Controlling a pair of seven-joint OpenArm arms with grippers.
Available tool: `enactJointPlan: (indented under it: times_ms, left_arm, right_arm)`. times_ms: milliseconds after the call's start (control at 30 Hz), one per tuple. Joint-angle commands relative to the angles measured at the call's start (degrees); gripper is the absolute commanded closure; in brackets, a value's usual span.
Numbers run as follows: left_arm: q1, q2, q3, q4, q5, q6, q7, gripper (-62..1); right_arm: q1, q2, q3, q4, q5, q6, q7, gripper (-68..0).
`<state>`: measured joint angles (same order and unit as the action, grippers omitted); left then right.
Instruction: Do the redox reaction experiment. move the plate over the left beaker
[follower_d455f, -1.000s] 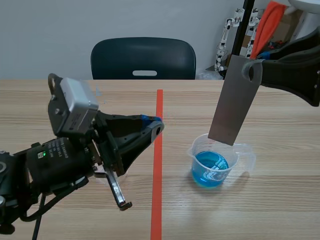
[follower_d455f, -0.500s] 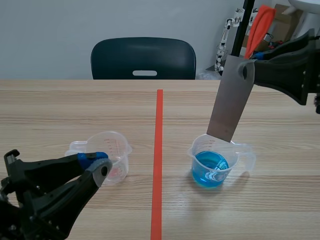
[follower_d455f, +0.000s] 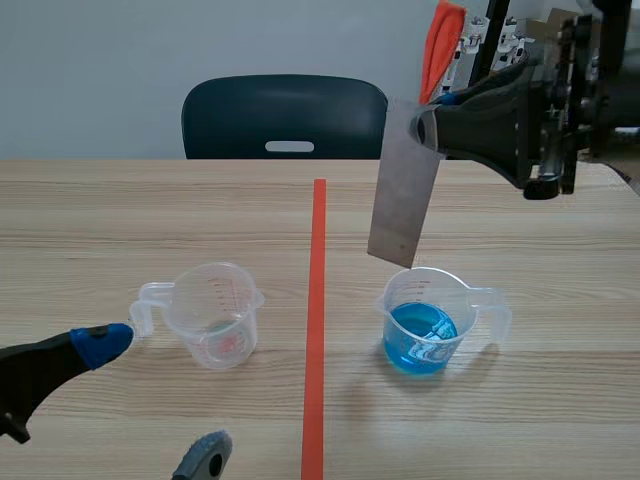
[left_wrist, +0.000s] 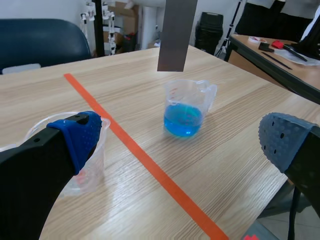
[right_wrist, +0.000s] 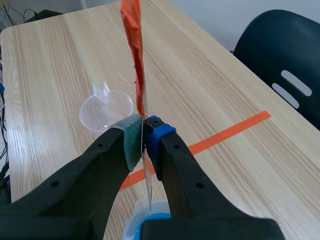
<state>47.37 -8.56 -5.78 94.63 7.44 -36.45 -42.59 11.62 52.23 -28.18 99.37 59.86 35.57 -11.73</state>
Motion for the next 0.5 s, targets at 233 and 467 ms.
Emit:
enactJointPlan:
  times_ms: [233,467]
  left_arm:
    - [6.1,2.2,-0.5,-0.5,-1.7,9.8,-6.1,-62.3]
    - [8.9,2.2,0.3,-7.3,-4.1,17.4,-20.6,-62.3]
  right_arm:
    - [5.8,-10.6,1.2,0.4,0.7,0.0,-9.6,-0.6]
    - [6.6,-20.1,1.2,0.4,-4.7,0.0,-14.4,-0.6]
